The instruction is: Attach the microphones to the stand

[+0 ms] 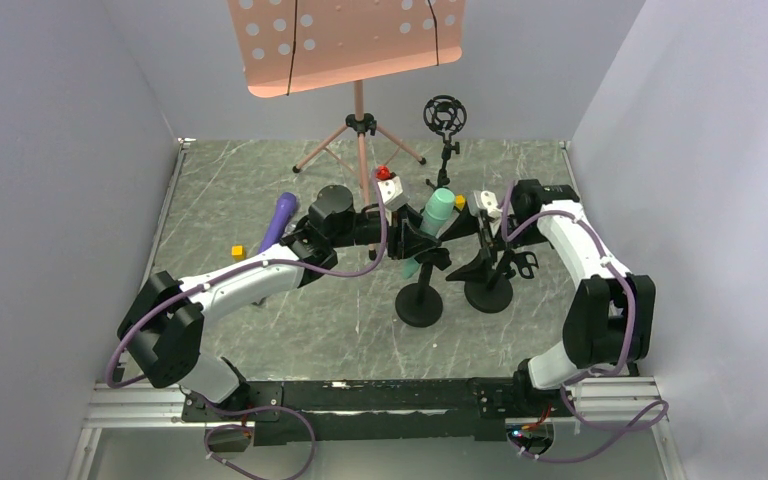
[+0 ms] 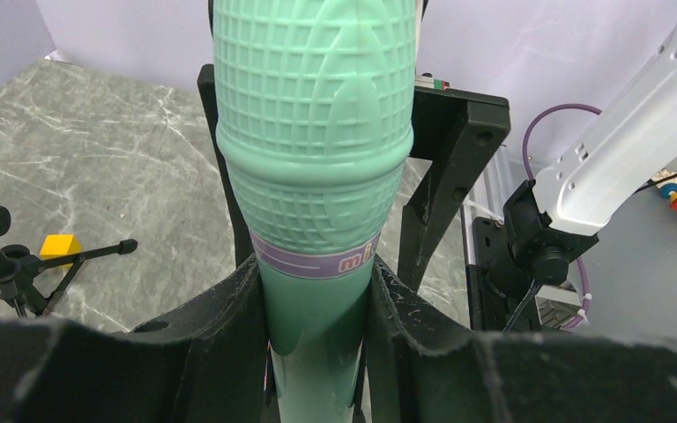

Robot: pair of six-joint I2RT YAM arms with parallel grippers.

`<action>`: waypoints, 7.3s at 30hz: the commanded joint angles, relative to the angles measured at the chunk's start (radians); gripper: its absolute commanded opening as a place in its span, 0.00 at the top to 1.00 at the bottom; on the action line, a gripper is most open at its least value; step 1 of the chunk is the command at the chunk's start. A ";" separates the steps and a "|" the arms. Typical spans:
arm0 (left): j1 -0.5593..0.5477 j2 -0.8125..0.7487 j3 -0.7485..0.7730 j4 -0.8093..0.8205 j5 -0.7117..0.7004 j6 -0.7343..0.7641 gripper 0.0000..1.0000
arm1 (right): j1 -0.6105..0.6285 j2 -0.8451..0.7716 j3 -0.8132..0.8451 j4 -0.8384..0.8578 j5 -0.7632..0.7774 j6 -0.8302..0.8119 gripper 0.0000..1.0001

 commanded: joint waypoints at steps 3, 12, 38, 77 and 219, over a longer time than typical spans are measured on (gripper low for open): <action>-0.005 0.002 0.010 -0.008 0.003 0.021 1.00 | -0.032 0.083 0.018 -0.192 -0.088 -0.254 0.06; -0.007 0.002 0.029 -0.041 0.002 0.035 1.00 | -0.031 0.086 -0.003 -0.194 -0.118 -0.285 0.12; -0.039 0.022 0.122 -0.216 -0.051 0.132 1.00 | -0.017 0.071 0.018 -0.194 -0.126 -0.260 0.71; -0.039 0.054 0.162 -0.253 -0.021 0.143 1.00 | -0.014 0.081 0.039 -0.194 -0.103 -0.225 0.81; -0.057 0.006 0.226 -0.325 0.055 0.089 0.93 | -0.025 0.089 -0.029 -0.192 -0.119 -0.280 0.10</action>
